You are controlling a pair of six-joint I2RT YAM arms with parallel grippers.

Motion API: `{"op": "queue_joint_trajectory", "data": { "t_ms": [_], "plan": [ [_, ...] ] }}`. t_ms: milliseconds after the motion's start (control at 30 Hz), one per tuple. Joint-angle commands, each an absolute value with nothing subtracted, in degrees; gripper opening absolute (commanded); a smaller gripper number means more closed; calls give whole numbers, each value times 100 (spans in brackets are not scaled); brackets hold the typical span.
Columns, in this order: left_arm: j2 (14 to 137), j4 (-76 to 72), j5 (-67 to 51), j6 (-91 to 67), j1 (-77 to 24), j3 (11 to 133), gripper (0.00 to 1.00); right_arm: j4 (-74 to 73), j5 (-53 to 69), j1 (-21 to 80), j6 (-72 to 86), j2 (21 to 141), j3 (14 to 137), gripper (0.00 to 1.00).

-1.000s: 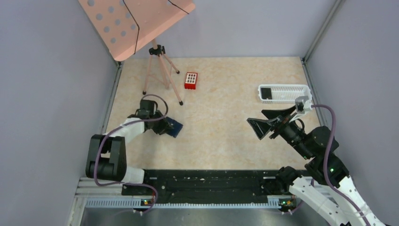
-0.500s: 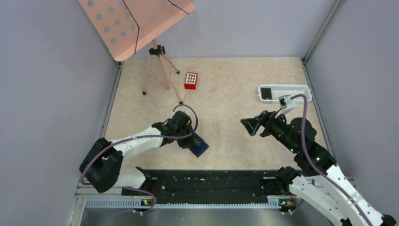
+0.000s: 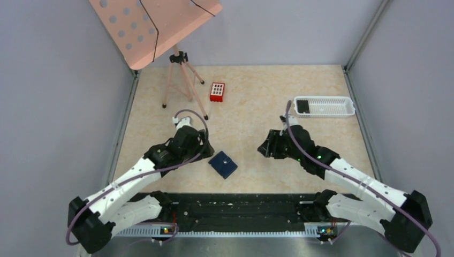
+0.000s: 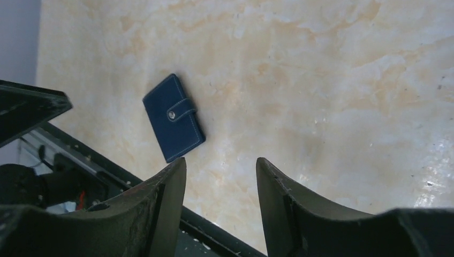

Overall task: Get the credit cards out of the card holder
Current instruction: Open the card holder at the center of the board.

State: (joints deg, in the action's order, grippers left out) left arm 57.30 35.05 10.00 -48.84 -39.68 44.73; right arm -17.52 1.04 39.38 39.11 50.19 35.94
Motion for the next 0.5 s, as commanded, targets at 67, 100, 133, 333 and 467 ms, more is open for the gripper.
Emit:
{"op": "queue_joint_trajectory", "data": {
  "t_ms": [67,100,133,333,467],
  "plan": [
    [4407,4282,1779,-4831,-3951,4040,92,-1240,-1487,5311,3675,6582,4322,52],
    [4215,4382,1874,-4737,-3939,4089,93,-1262,-1650,5476,3620,6908,4517,52],
    [4050,4495,1995,-4639,-3938,4183,94,-1287,-1750,5610,3594,7200,4709,52],
    [3104,4602,2663,-4232,-3947,4223,91,-1308,-1935,6120,3686,8772,5651,54],
    [2554,4488,2806,-4220,-3947,4105,90,-1299,-1833,6264,3788,9371,6044,55]
  ]
}}
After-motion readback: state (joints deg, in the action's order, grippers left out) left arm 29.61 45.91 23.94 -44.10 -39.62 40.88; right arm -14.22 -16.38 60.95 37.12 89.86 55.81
